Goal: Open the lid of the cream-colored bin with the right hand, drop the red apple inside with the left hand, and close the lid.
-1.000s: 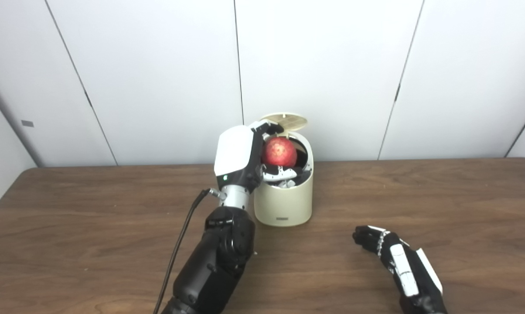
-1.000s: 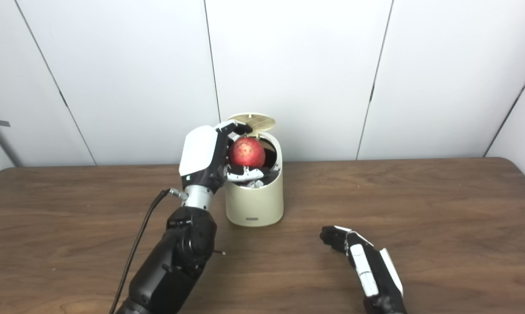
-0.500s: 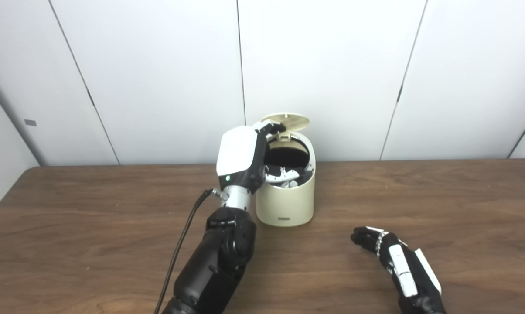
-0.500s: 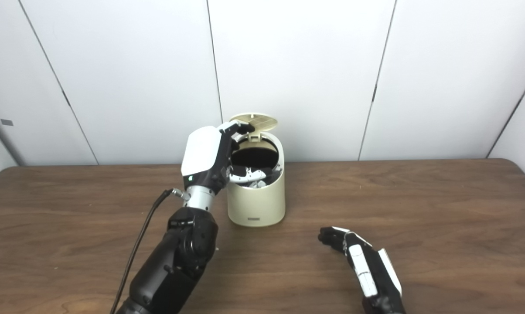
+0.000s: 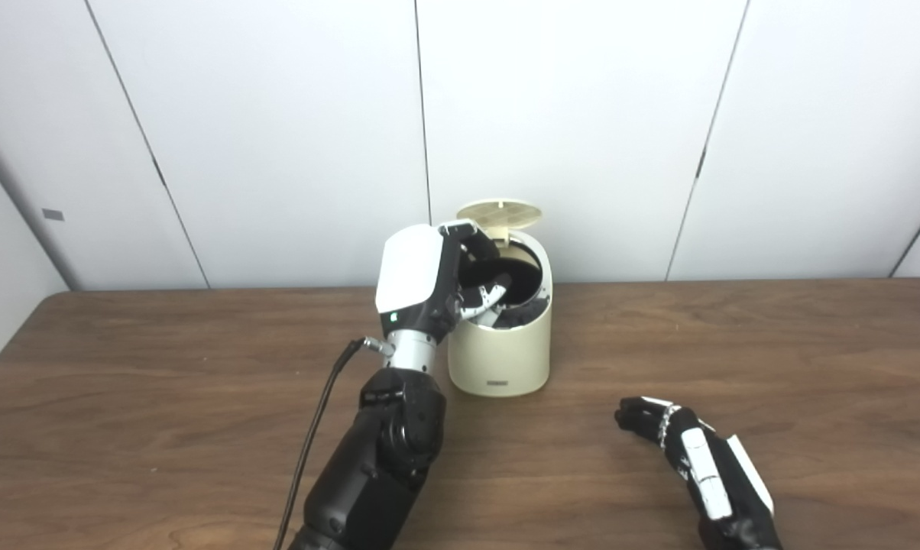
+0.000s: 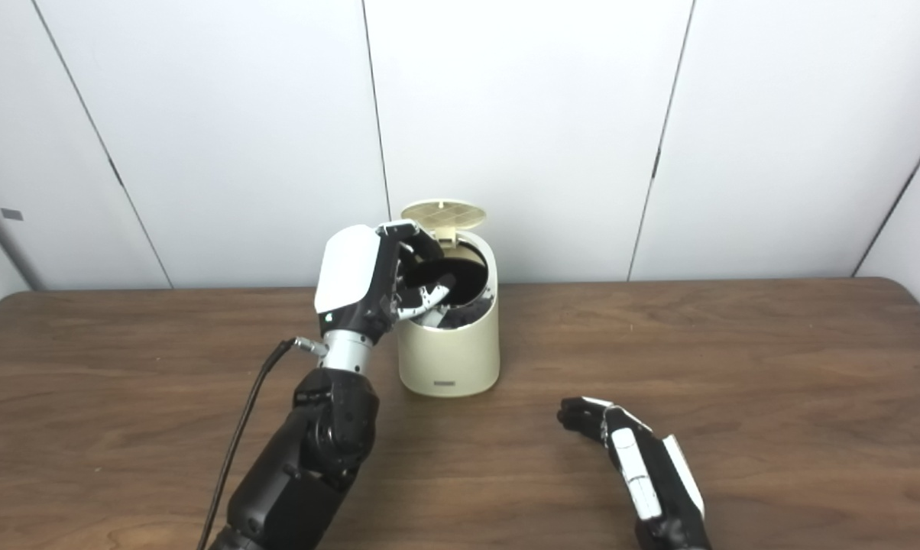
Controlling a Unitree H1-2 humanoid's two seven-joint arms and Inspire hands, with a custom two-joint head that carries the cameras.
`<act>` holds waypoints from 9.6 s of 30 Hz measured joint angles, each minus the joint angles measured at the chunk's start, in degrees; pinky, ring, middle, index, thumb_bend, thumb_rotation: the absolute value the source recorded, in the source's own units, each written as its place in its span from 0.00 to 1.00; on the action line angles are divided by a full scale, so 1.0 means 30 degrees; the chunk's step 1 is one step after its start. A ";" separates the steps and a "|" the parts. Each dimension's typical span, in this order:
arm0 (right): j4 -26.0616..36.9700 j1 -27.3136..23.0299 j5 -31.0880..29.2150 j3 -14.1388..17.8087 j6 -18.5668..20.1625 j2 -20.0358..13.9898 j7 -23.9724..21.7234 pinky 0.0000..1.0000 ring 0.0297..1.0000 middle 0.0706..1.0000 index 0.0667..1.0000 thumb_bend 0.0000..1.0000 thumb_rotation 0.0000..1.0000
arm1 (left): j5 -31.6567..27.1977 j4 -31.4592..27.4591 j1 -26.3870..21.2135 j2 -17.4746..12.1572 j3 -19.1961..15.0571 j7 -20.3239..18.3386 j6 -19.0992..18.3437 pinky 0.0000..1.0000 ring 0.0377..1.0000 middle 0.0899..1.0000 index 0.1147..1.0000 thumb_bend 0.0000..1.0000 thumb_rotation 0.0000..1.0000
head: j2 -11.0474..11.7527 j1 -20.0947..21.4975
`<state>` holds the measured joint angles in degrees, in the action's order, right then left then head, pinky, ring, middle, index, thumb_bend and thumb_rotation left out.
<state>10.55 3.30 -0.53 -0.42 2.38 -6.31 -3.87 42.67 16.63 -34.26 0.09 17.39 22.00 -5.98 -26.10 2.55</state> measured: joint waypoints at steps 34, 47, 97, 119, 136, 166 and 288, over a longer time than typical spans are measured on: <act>-0.0024 -0.0084 0.0581 0.0292 -0.0046 -0.0039 -0.0172 0.82 0.75 0.69 0.65 0.43 1.00 | -0.4525 -0.5313 0.3665 0.0711 -0.4344 0.0106 0.0992 0.34 0.42 0.48 0.42 0.47 0.00 | 0.0059 -0.0439; -0.0004 -0.0167 -0.0386 0.0856 0.0012 0.0042 -0.0172 0.88 0.89 0.83 0.75 0.53 0.97 | -1.1979 -1.0916 0.8009 -0.0867 -0.5711 -0.6920 -0.3951 0.63 0.70 0.77 0.77 0.44 0.65 | -0.0204 -0.0176; -0.3242 -1.2464 0.5294 -0.1685 0.4040 -0.1884 -0.0261 0.85 0.90 0.88 0.81 0.51 0.98 | -1.5769 -0.8867 1.3909 0.0223 -0.6565 -0.8069 0.2403 0.99 0.97 0.98 1.00 0.44 0.99 | -0.0146 -0.0761; -0.5719 -1.4918 0.7150 -0.4060 0.3761 -0.1587 -0.0988 0.90 0.94 0.90 0.75 0.51 1.00 | -1.5607 -0.8713 1.3907 0.0689 -0.6206 -0.7545 0.2612 0.96 0.97 0.99 1.00 0.46 0.88 | -0.0088 -0.1055; -0.4036 -1.3919 0.8745 -0.4566 0.3845 -0.2413 -0.2228 0.94 1.00 0.98 0.64 0.47 1.00 | -1.4715 -0.8516 1.3872 0.0444 -0.5735 -0.7508 0.3039 0.94 0.95 0.97 1.00 0.52 0.82 | -0.0146 -0.1025; -0.2729 -1.3289 1.4679 -0.6976 0.2593 -0.4374 -0.2691 1.00 1.00 0.97 0.69 0.52 0.91 | -1.4076 -0.8513 1.3919 0.0688 -0.5492 -0.7203 0.3156 0.93 0.95 0.97 0.96 0.45 0.79 | -0.0410 -0.1465; 0.0517 -0.1425 0.2537 0.1843 0.1394 -0.1330 -0.3166 1.00 1.00 1.00 0.99 0.63 1.00 | -1.4897 -0.9994 1.4612 -0.0850 -0.5319 -0.7922 0.1862 1.00 1.00 1.00 1.00 0.43 0.90 | -0.1435 -0.0995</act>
<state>12.10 -0.98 7.08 5.11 6.57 -10.30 -13.37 -2.02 -13.35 9.58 -2.46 1.43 -1.76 -0.39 -30.41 -0.44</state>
